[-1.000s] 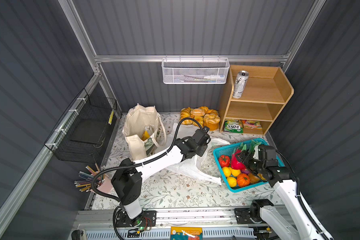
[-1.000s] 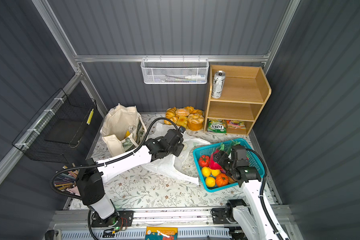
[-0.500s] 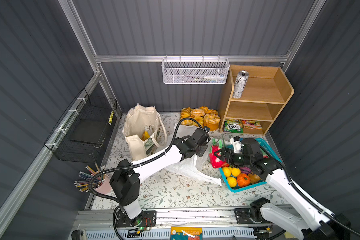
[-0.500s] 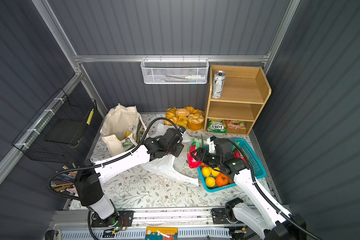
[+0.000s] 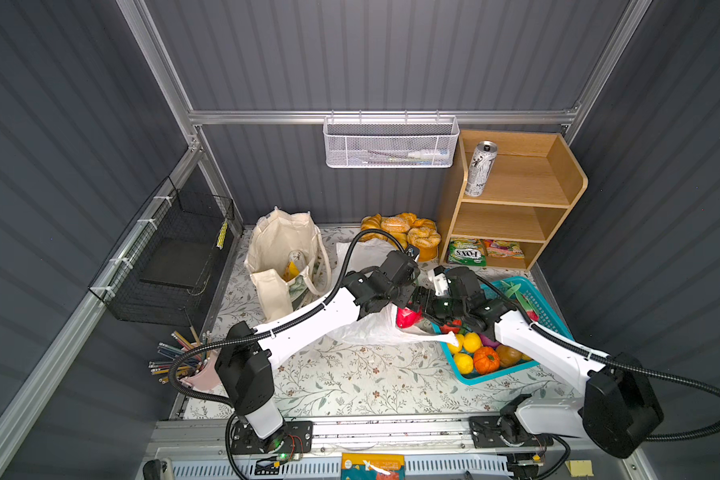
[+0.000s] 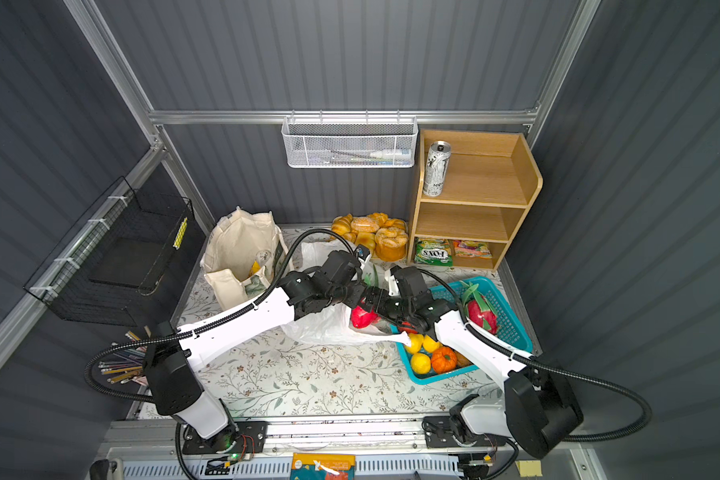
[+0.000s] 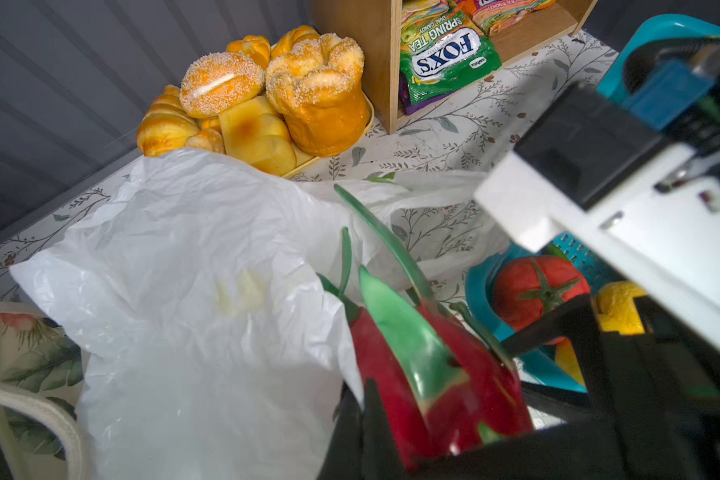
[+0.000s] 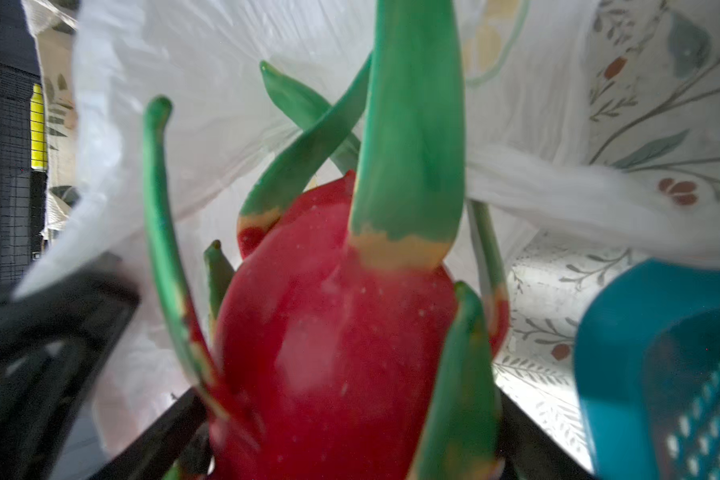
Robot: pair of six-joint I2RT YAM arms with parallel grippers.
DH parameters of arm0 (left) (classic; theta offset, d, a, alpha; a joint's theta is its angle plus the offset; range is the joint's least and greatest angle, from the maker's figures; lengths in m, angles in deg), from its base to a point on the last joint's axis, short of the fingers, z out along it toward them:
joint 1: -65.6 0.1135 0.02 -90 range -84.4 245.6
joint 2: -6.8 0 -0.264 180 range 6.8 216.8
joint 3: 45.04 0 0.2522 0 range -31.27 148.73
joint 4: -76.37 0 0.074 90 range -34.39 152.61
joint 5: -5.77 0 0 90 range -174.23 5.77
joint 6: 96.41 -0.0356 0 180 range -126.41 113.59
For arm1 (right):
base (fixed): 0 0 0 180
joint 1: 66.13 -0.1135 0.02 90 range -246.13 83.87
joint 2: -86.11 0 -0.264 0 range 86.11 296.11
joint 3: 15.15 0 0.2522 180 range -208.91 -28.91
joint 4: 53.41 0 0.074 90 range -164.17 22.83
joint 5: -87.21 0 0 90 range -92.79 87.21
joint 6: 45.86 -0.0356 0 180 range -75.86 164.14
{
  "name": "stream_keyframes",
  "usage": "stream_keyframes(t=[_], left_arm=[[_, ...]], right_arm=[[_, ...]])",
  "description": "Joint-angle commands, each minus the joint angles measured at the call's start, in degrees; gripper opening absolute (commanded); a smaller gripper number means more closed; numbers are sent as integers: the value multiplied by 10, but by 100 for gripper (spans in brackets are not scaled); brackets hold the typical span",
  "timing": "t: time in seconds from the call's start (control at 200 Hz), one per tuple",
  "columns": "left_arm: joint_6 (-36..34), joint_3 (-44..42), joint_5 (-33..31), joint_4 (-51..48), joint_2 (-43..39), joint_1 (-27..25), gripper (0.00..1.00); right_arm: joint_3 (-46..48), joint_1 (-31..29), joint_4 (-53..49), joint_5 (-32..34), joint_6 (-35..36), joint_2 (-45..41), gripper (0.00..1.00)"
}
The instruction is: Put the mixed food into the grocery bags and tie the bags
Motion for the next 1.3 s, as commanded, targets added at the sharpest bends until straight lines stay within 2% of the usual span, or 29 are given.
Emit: stream_keyframes(t=[0.0, 0.245, 0.335, 0.555, 0.815, 1.031, 1.111, 1.291], left_arm=[[3, 33, -13, -8, -17, 4, 0], [9, 43, -32, -8, -12, 10, 0], [11, 46, -36, -11, -8, 10, 0], [11, 47, -36, -21, -1, 13, 0], [11, 54, -36, -25, 9, 15, 0], [8, 59, -34, -30, 13, 16, 0], [7, 58, -30, -31, 10, 17, 0], [1, 50, -13, -25, 2, 17, 0]], right_arm=[[9, -2, 12, 10, 0, -28, 56], [41, -2, -54, 29, -6, -99, 56], [59, -1, -65, 63, -10, -157, 55], [75, -2, -99, 65, 27, -235, 55], [79, -13, -98, -13, 65, -223, 52], [79, -20, -123, -65, 133, -285, 52], [81, -20, -143, -66, 141, -296, 52], [92, -20, -102, -68, 134, -238, 52]])
